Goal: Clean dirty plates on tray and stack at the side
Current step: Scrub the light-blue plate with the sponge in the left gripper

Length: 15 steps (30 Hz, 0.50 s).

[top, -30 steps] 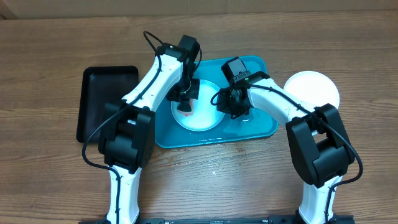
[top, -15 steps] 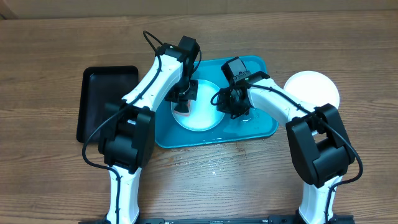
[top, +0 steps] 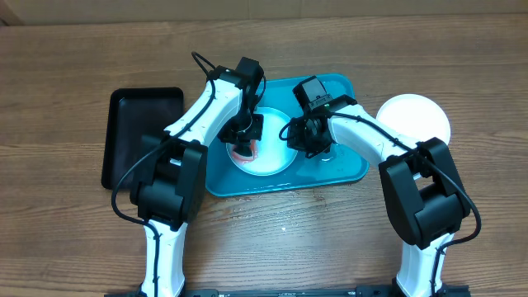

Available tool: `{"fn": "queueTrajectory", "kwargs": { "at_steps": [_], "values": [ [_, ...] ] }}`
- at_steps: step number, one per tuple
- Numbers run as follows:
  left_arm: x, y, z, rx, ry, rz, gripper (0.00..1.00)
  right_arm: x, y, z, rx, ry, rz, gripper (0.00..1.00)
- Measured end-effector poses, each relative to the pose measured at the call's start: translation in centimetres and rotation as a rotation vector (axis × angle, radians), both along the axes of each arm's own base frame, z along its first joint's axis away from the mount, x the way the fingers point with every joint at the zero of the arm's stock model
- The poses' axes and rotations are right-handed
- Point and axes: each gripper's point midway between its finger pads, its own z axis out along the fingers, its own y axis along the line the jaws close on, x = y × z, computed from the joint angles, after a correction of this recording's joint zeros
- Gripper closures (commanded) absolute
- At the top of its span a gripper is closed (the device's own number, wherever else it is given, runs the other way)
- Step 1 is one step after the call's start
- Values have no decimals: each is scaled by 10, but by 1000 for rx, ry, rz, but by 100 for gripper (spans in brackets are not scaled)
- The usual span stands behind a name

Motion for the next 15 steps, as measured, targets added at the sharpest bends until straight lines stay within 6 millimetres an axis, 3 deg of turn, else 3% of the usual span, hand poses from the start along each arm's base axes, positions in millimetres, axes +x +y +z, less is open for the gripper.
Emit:
{"fn": "queueTrajectory", "kwargs": {
  "at_steps": [9, 15],
  "values": [
    [-3, -36, 5, -212, 18, -84, 96, 0, 0, 0, 0, 1, -1, 96],
    [1, -42, 5, -246, 1, -95, 96, 0, 0, 0, 0, 0, 0, 96]
  ]
}}
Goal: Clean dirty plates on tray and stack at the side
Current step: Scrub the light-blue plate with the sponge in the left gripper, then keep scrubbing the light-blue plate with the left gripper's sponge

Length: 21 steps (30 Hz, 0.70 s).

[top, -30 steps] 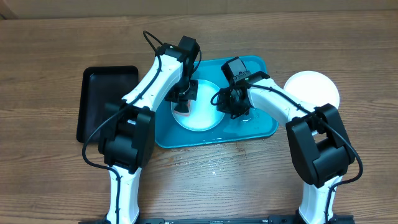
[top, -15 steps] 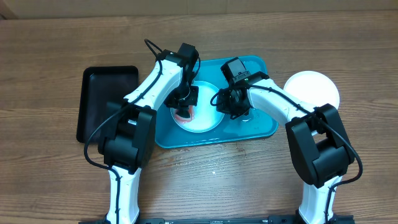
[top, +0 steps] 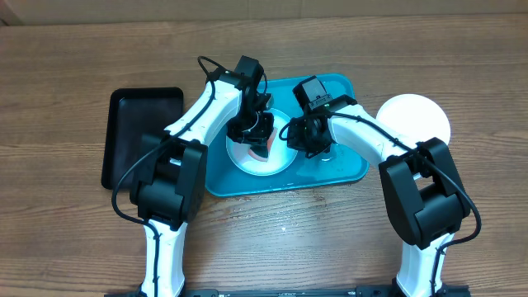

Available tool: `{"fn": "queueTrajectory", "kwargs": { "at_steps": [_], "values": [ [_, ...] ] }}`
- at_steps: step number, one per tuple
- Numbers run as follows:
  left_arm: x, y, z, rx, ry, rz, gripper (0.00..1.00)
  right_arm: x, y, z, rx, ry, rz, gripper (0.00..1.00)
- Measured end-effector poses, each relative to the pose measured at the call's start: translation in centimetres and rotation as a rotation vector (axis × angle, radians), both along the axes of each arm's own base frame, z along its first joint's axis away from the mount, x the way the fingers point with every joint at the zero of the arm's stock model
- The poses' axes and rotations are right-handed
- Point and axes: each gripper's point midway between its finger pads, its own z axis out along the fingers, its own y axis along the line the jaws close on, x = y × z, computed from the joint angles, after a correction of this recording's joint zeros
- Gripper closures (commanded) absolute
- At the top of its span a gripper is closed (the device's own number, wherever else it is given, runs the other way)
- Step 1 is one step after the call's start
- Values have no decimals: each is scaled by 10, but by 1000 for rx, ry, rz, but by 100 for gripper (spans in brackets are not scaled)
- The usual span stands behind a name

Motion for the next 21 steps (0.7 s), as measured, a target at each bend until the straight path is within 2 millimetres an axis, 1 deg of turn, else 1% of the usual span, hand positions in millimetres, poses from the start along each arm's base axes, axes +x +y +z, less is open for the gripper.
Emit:
{"fn": "queueTrajectory", "kwargs": {
  "at_steps": [2, 8, 14, 18, 21],
  "values": [
    [4, 3, -1, 25, -11, 23, 96, 0, 0, 0, 2, 0, 0, 96],
    [12, 24, -6, 216, -72, 126, 96, -2, 6, 1, 16, 4, 8, 96],
    [20, 54, -5, 396, -133, 199, 96, -3, 8, 1, 23, 8, 8, 96],
    [21, 65, -4, 451, -148, 207, 96, -3, 8, 1, 23, 8, 7, 96],
    [17, 69, -4, 464, -131, 194, 96, -3, 8, 1, 24, 8, 8, 96]
  ]
}}
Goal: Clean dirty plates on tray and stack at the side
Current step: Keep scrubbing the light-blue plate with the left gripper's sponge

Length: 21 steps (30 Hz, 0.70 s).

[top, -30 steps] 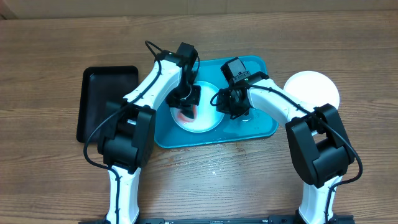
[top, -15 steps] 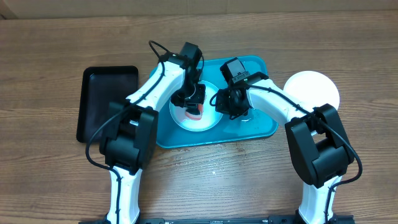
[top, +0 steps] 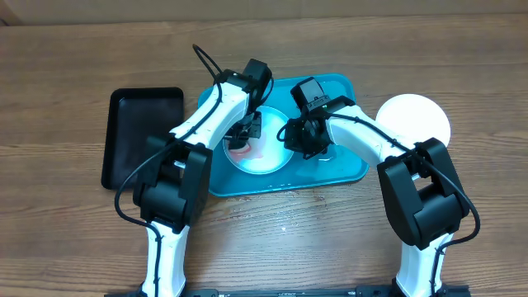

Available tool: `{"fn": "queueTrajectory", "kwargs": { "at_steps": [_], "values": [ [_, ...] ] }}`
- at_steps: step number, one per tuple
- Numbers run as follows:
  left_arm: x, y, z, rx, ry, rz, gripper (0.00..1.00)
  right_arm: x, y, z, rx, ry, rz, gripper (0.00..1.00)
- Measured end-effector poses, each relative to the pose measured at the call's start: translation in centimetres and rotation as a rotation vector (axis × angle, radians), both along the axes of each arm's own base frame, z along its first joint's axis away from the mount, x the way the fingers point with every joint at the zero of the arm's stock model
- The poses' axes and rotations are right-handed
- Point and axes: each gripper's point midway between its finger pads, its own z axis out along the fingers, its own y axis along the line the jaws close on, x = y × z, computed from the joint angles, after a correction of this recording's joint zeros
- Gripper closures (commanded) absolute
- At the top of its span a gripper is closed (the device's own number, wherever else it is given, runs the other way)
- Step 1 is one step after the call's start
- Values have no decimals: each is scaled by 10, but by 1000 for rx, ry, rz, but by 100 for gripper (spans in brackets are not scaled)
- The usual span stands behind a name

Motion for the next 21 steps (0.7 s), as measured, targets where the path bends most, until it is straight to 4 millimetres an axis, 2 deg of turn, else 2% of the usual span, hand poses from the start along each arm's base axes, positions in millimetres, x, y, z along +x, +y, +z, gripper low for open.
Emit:
{"fn": "queueTrajectory", "kwargs": {
  "at_steps": [5, 10, 12, 16, 21],
  "values": [
    [-19, -1, -1, -43, 105, -68, 96, 0, 0, 0, 1, -2, 0, 96],
    [-40, -19, 1, -182, 215, -158, 96, 0, 0, 0, 1, -2, 0, 96],
    [-42, -26, 1, -229, 226, -183, 96, 0, 0, 0, 1, -2, 0, 96],
    [-35, -40, 2, -302, 198, -217, 93, 0, 0, 0, 1, -1, 0, 96],
    [-6, -59, 3, -374, 71, -255, 89, 0, 0, 0, 1, -2, 0, 96]
  ]
}}
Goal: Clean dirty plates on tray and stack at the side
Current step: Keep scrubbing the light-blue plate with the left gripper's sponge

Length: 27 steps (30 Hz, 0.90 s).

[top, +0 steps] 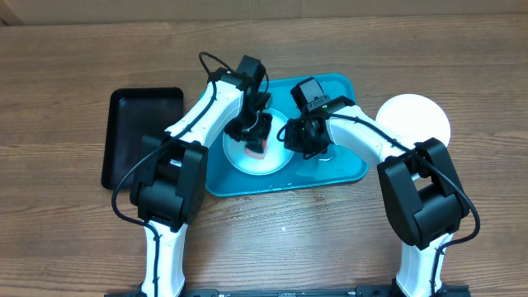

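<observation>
A white plate lies on the teal tray in the overhead view. My left gripper is over the middle of the plate, shut on a pink sponge that presses down on it. At the plate's right rim sits my right gripper, closed on the edge. A second white plate rests on the table to the right of the tray.
A black tray lies on the wooden table to the left of the teal one. Both arms reach in from the near edge and cross over the teal tray's front corners.
My left gripper has moved the sponge from the plate's left side to its middle. The right gripper and the plate have stayed where they were.
The sponge was first at the plate's lower left, then toward its right side, then back at the left, and now sits at the middle. All the while my right gripper held the plate's right rim on the teal tray.
</observation>
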Available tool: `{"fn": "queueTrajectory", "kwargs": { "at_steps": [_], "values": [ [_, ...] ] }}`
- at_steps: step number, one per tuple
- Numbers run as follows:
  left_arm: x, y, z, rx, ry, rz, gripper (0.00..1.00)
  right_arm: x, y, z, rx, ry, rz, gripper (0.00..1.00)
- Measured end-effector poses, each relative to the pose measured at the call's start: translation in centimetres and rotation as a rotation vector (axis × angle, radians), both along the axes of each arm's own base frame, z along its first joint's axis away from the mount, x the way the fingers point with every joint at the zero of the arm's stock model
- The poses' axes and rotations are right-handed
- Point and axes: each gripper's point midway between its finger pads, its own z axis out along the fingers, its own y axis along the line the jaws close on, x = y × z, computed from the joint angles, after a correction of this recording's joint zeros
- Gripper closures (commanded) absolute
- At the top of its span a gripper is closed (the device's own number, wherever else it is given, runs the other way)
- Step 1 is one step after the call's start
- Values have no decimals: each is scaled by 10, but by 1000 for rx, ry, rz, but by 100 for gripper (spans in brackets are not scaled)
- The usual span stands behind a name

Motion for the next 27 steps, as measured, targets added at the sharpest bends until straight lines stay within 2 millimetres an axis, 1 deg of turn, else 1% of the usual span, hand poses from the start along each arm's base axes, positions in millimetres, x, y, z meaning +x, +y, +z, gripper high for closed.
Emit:
{"fn": "queueTrajectory", "kwargs": {
  "at_steps": [3, 4, 8, 11, 15, 18, 21, 23, 27],
  "values": [
    [18, -6, 2, -21, -74, 7, 92, 0, 0, 0, 1, 0, 0, 96],
    [19, -6, 2, -16, -82, 9, 95, 0, 0, 0, 0, 0, 0, 96],
    [26, 6, 0, 62, -112, 59, 96, 0, 0, 0, -1, 0, -1, 96],
    [24, 22, -3, 173, -119, 109, 96, 0, 0, 0, 0, 0, 0, 96],
    [21, 53, -1, 340, -128, 170, 95, 0, 0, 0, 0, -1, 0, 96],
    [19, 65, 0, 407, -132, 185, 95, 0, 0, 0, 0, 0, 0, 96],
    [13, 69, 0, 425, -111, 187, 96, 0, 0, 0, 0, 0, 0, 96],
    [7, 67, 0, 416, -83, 176, 96, 0, 0, 0, 0, -1, 0, 96],
    [-7, 58, -3, 342, -5, 120, 96, 0, 0, 0, 1, -1, 0, 96]
  ]
}}
